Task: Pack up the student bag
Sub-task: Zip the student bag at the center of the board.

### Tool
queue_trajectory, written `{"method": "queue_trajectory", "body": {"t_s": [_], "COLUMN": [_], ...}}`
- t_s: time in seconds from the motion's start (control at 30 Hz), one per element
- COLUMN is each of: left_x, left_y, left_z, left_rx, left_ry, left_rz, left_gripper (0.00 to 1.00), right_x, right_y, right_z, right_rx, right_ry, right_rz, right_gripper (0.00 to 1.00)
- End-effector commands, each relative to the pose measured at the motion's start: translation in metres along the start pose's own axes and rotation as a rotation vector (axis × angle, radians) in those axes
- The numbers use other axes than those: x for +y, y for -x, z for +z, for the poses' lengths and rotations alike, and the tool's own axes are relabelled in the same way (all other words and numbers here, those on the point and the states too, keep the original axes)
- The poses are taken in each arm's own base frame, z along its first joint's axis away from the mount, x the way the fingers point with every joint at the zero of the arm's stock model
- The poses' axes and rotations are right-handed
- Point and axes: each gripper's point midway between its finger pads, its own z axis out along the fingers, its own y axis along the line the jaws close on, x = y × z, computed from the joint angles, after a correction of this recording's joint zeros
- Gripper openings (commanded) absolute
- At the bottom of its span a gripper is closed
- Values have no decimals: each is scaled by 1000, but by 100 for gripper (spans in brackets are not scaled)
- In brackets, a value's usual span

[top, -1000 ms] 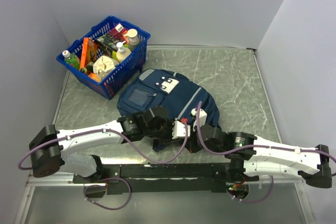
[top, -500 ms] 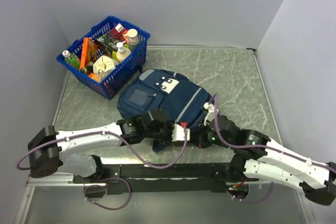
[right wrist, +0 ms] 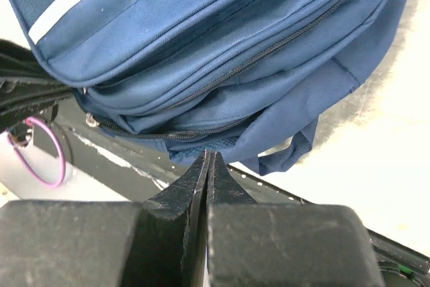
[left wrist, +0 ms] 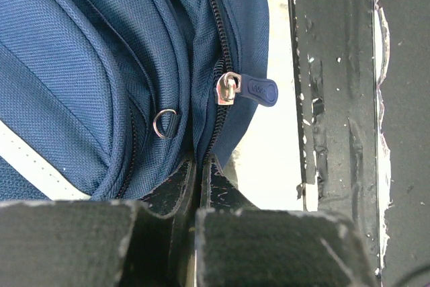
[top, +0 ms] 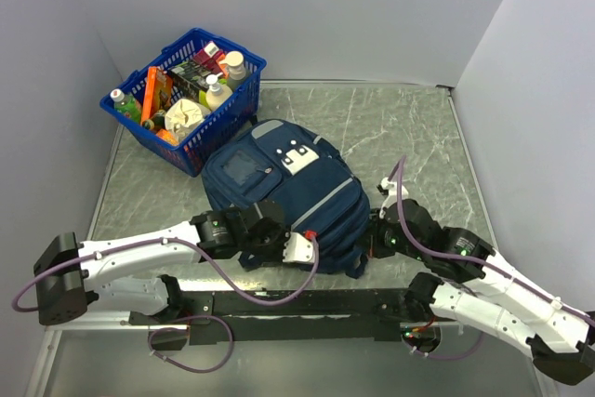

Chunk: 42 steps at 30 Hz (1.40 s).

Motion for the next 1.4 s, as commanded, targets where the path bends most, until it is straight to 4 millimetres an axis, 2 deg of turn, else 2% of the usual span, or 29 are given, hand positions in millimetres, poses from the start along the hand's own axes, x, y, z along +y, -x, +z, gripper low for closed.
{"method": "queue_trajectory", "body": {"t_s": [0.0, 0.03, 0.1, 0.13, 0.17, 0.2, 0.23, 0.3, 0.33, 0.37, 0.4, 0.5, 0.6, 0.8, 1.0, 1.13, 1.3, 1.37], "left_x": [22, 24, 30, 37, 43, 47, 57, 75, 85, 91, 101, 125, 125, 120, 114, 113, 114, 113], "left_y": [28, 32, 41, 53, 59, 64, 81, 97, 105, 106, 115, 126, 133, 134, 131, 132, 134, 135], "left_z": [-15, -15, -13, -16, -17, -15, -21, -25, -28, -23, -26, -25, -22, -21, -20, -21, -25, -25], "left_rx": [-80, -99, -124, -159, -176, -183, -227, -261, -284, -282, -309, -324, -310, -315, -305, -313, -327, -332], "left_ry": [87, 98, 112, 131, 147, 156, 180, 213, 237, 244, 263, 256, 215, 184, 175, 173, 186, 178], "left_rz": [13, -8, -28, -32, -46, -72, -77, -129, -147, -171, -218, -296, -287, -277, -261, -263, -258, -265], "left_gripper": [1, 1, 1, 1, 1, 1, 1, 1, 1, 1, 1, 1, 1, 1, 1, 1, 1, 1], "right_x": [27, 42, 51, 56, 54, 54, 53, 45, 42, 38, 38, 43, 40, 36, 37, 38, 33, 35], "right_y": [15, 20, 19, 19, 17, 16, 15, 16, 18, 23, 26, 35, 45, 64, 86, 87, 81, 85], "right_z": [-11, -14, -18, -20, -19, -18, -17, -14, -13, -12, -12, -10, -3, 12, 17, 30, 45, 49], "right_rx": [-34, -64, -105, -130, -135, -140, -138, -151, -155, -181, -195, -227, -257, -319, -364, -344, -336, -360], "right_ry": [129, 199, 250, 255, 247, 236, 223, 167, 145, 117, 113, 110, 55, -4, -52, -38, -31, -18], "right_rz": [-45, -60, -49, -51, -50, -53, -51, -63, -66, -65, -71, -112, -146, -191, -255, -256, -239, -224], "right_gripper": [0, 0, 2, 9, 32, 42, 47, 54, 61, 64, 65, 66, 65, 63, 63, 58, 48, 44]}}
